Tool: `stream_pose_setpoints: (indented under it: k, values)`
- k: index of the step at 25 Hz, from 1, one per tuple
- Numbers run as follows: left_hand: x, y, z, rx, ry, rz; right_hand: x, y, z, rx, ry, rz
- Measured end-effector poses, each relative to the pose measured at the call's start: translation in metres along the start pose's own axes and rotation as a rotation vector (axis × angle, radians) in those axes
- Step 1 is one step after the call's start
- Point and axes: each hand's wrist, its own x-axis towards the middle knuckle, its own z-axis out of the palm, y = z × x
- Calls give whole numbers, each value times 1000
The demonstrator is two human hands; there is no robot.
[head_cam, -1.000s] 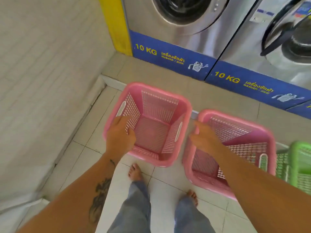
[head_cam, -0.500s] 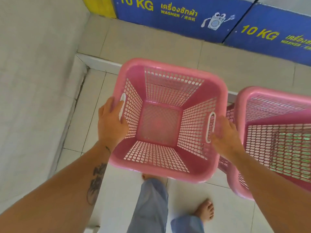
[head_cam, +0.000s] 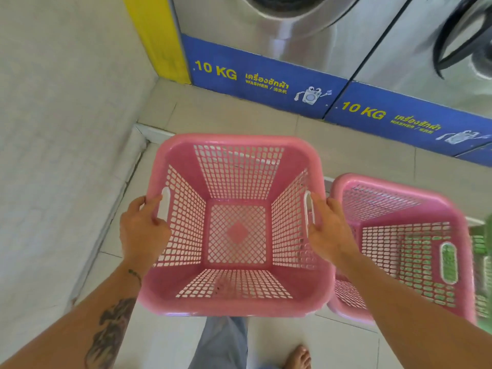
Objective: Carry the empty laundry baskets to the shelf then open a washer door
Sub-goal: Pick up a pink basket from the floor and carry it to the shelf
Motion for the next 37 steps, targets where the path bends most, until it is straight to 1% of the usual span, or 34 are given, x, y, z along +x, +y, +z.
stream_pose_setpoints:
  k: [5, 6, 8, 10, 13, 15, 18, 23, 26, 28, 32, 35, 37]
  values:
    - [-94, 24, -101, -4, 127, -39, -42, -37, -72, -91, -1, -191]
    - [-119, 27, -114, -20, 163, -68, -53, -40, -83, -101, -10, -228]
    - [-174, 38, -139, -84, 281, -132, -76, -46, -106, -111, -19, -359]
    - [-229, 52, -154, -160, 408, -224, -94, -46, -124, -107, -18, -476]
    - [-317, 80, -168, -304, 603, -349, -133, -47, -153, -89, -20, -602]
    - [-378, 96, -176, -372, 684, -431, -165, -50, -170, -88, -1, -675]
    - [-466, 103, -189, -434, 767, -568, -221, -57, -186, -94, -9, -835]
    - [-604, 96, -204, -384, 953, -807, -313, -76, -170, -194, -101, -1067]
    - [-695, 84, -205, -440, 1044, -925, -383, -80, -146, -223, -134, -1204]
    - [-766, 75, -205, -433, 1110, -1010, -443, -81, -127, -222, -164, -1302]
    - [-922, 63, -206, -398, 1235, -1139, -578, -61, -88, -249, -162, -1503]
    - [-1039, 63, -209, -352, 1303, -1242, -681, -37, -54, -264, -222, -1650]
    - [-1112, 61, -214, -331, 1364, -1325, -748, -23, -31, -274, -278, -1703]
